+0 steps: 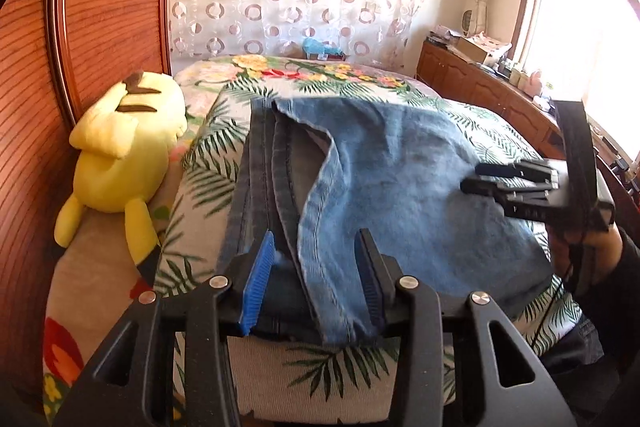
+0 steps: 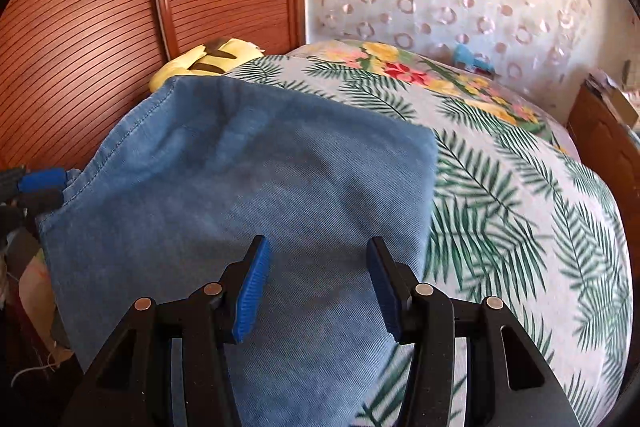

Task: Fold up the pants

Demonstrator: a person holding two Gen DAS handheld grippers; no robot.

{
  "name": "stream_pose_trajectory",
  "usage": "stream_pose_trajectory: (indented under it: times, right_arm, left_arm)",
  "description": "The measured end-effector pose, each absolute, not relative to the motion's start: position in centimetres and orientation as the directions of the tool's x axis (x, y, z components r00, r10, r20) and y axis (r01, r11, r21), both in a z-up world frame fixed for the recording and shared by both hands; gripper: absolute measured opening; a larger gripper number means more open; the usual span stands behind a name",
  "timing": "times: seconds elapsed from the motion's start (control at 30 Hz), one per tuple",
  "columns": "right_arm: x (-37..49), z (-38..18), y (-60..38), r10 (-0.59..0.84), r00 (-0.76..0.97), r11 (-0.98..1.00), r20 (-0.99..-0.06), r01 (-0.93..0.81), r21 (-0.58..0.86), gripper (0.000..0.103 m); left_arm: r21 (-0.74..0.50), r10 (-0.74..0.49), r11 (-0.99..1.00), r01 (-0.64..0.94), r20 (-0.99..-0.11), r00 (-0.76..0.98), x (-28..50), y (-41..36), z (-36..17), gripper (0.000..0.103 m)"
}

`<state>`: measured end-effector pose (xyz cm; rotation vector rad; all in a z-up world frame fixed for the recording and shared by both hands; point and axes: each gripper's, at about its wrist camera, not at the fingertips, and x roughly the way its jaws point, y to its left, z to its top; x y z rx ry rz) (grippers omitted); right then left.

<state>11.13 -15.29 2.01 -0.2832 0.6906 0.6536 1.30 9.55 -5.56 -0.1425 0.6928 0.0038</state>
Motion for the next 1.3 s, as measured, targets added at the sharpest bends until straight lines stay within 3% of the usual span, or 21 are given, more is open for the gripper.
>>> stream_pose_trajectory:
  times: [0.5, 0.67, 0.73, 0.8, 1.17, 1.23, 1.3]
  right_arm:
    - [12.5, 0.7, -15.3, 0.449, 0.563, 0.776, -0.694, -0.63, -0.008, 0.056]
    - [12.7, 0.5, -15.1, 0.444, 0.565, 0.776, -0.695, -0.63, -0.018, 0.057]
    - [12.9, 0.4, -15.0, 0.445, 0.564, 0.775, -0.696, -0.631, -0.016, 0.057]
    - [13.0, 0.3, -15.0, 0.449, 0.561, 0.775, -0.696, -0.632, -0.009, 0.058]
    - [13.1, 0.1, -15.0, 0.451, 0.56, 0.775, -0.695, -0.632, -0.007, 0.059]
    - [13.1, 0.1, -15.0, 0.45, 0.561, 0.775, -0.695, -0.632, -0.008, 0.059]
    - [13.1, 0.1, -15.0, 0.451, 0.56, 0.775, -0.695, -0.632, -0.007, 0.059]
  left_arm:
    - [-0.098, -0.057, 0.995, -0.01, -0.664, 0.745, 7.7, 9.5, -5.3, 0.042]
    - [-0.099, -0.07, 0.995, 0.004, -0.684, 0.726, 8.8, 9.5, -6.0, 0.021]
    - [-0.08, -0.057, 0.997, 0.001, -0.691, 0.721, 8.8, 9.5, -6.1, 0.006]
    - [-0.043, -0.021, 0.999, -0.012, -0.69, 0.723, 8.8, 9.6, -6.2, 0.005]
    - [-0.063, 0.009, 0.996, -0.07, -0.68, 0.733, 7.6, 10.9, -5.8, 0.005]
    - [-0.055, 0.01, 0.996, -0.064, -0.675, 0.738, 7.3, 10.4, -5.5, 0.021]
    - [-0.055, -0.003, 0.997, -0.045, -0.661, 0.75, 6.7, 9.6, -5.2, 0.028]
